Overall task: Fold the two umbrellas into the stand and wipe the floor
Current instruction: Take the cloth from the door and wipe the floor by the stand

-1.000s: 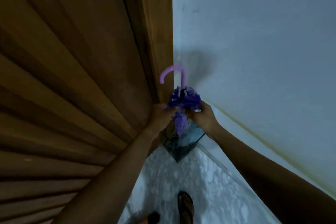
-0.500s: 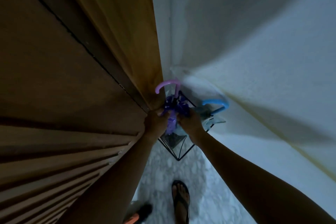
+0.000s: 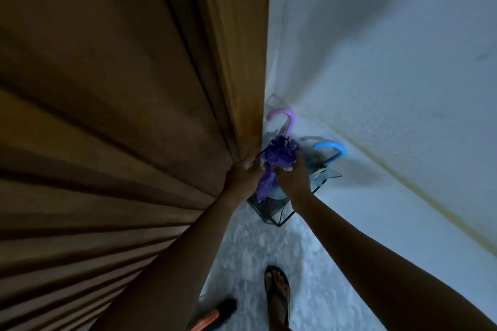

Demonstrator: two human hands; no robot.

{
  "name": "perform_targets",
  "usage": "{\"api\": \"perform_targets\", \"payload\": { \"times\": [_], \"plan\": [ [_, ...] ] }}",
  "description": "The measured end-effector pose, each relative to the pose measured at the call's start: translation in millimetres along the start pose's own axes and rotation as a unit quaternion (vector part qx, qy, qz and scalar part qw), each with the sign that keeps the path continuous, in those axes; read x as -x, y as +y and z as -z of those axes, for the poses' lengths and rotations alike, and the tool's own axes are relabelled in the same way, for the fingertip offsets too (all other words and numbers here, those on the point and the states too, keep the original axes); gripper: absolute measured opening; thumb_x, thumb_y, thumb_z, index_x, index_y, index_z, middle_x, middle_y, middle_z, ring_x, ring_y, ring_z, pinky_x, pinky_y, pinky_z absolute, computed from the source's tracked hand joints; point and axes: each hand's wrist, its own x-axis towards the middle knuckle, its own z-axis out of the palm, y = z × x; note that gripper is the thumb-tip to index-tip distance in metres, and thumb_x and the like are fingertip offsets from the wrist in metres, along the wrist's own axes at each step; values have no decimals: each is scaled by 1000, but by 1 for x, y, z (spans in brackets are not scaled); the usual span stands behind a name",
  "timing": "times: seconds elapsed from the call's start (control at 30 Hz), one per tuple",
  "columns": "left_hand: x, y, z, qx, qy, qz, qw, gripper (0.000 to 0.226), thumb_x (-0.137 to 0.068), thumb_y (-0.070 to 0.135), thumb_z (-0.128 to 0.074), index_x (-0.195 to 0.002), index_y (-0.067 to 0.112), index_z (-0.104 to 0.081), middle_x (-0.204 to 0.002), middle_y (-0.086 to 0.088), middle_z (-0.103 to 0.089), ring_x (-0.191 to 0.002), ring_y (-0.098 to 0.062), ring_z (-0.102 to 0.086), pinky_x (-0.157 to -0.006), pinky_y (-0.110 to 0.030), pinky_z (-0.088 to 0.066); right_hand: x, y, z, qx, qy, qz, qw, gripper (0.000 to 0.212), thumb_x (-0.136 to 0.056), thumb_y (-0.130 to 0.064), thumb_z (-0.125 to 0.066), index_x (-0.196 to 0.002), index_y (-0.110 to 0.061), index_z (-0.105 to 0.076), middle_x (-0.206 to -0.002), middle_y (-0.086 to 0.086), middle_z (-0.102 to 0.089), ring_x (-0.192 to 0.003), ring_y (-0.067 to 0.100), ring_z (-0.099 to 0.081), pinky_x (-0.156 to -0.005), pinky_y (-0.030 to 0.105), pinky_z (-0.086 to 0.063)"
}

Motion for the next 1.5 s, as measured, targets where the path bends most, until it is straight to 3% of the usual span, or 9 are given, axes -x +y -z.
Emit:
{"api": "perform_targets", "payload": {
  "times": [0.17, 0.37, 0.53, 0.73, 0.83, 0.93, 1.2, 1.4, 1.5],
  "plan": [
    [119, 29, 62, -43, 37, -12, 998, 43, -95, 6, -61, -137, -2, -53, -134, -10, -59, -120, -19, -55, -93, -23, -44, 115, -55, 1, -19, -35, 24, 999, 49, -93, -11, -65, -140, -12, -49, -113, 5, -57, -104, 20, -57, -87, 30, -45],
    [279, 25, 152, -101, 42, -75, 991, 31, -92, 16, -66, -122, 9, -66, -117, -10, -69, -110, -25, -64, -87, -25, -49, 262, -86, -33, 10, -38, 152, 988, 41, -91, -27, -61, -127, -8, -62, -120, 14, -69, -111, 31, -64, -99, 46, -50],
    [457, 5, 250, -155, 43, -174, 972, 20, -87, 6, -71, -107, 3, -72, -81, 7, -69, -64, 15, -59, -67, -9, -45, 438, -113, -77, -108, -42, 218, 969, 25, -89, -11, -70, -113, -13, -67, -97, -4, -69, -97, 18, -66, -90, 32, -53],
    [645, -10, 386, -199, 171, -192, 946, 17, -89, 3, -68, -105, 0, -74, -72, 12, -67, -60, 12, -59, -64, -6, -43, 613, -170, -164, -154, -124, 316, 928, 25, -86, 4, -68, -105, -13, -66, -86, -2, -66, -76, 5, -61, -67, 5, -46],
    [717, -23, 441, -206, 300, -193, 911, 13, -87, 16, -71, -96, 22, -77, -81, 9, -71, -79, 0, -64, -75, -17, -47, 686, -199, -205, -129, -195, 362, 902, 24, -86, 0, -71, -102, -17, -66, -88, 0, -68, -76, 10, -62, -70, 18, -47],
    [770, -46, 483, -200, 433, -181, 860, 14, -84, 21, -71, -95, 27, -76, -92, 12, -75, -92, -4, -68, -87, -25, -54, 747, -221, -242, -88, -246, 407, 875, 21, -86, -5, -72, -101, -18, -67, -87, -8, -67, -82, 7, -63, -70, 12, -46],
    [876, -76, 552, -220, 710, -220, 632, 13, -88, 21, -66, -100, 20, -72, -101, 2, -68, -98, -17, -63, -86, -33, -53, 881, -277, -324, 5, -333, 490, 806, 24, -95, -34, -65, -117, -25, -64, -107, -13, -61, -99, 8, -56, -81, 23, -44],
    [882, -90, 595, -167, 671, -139, 709, 47, -97, 33, -56, -141, 21, -47, -131, -5, -54, -121, -25, -53, -95, -35, -45, 931, -297, -366, 43, -304, 481, 821, 40, -91, -43, -65, -127, -27, -58, -121, -3, -67, -109, 20, -63, -94, 39, -55],
    [877, -86, 596, -97, 663, -160, 725, 49, -95, 32, -61, -140, 18, -49, -108, -1, -65, -102, -21, -61, -85, -36, -52, 938, -304, -371, 34, -294, 482, 824, 21, -91, -33, -66, -110, -24, -70, -106, -4, -73, -99, 20, -68, -87, 38, -58]
  ]
}}
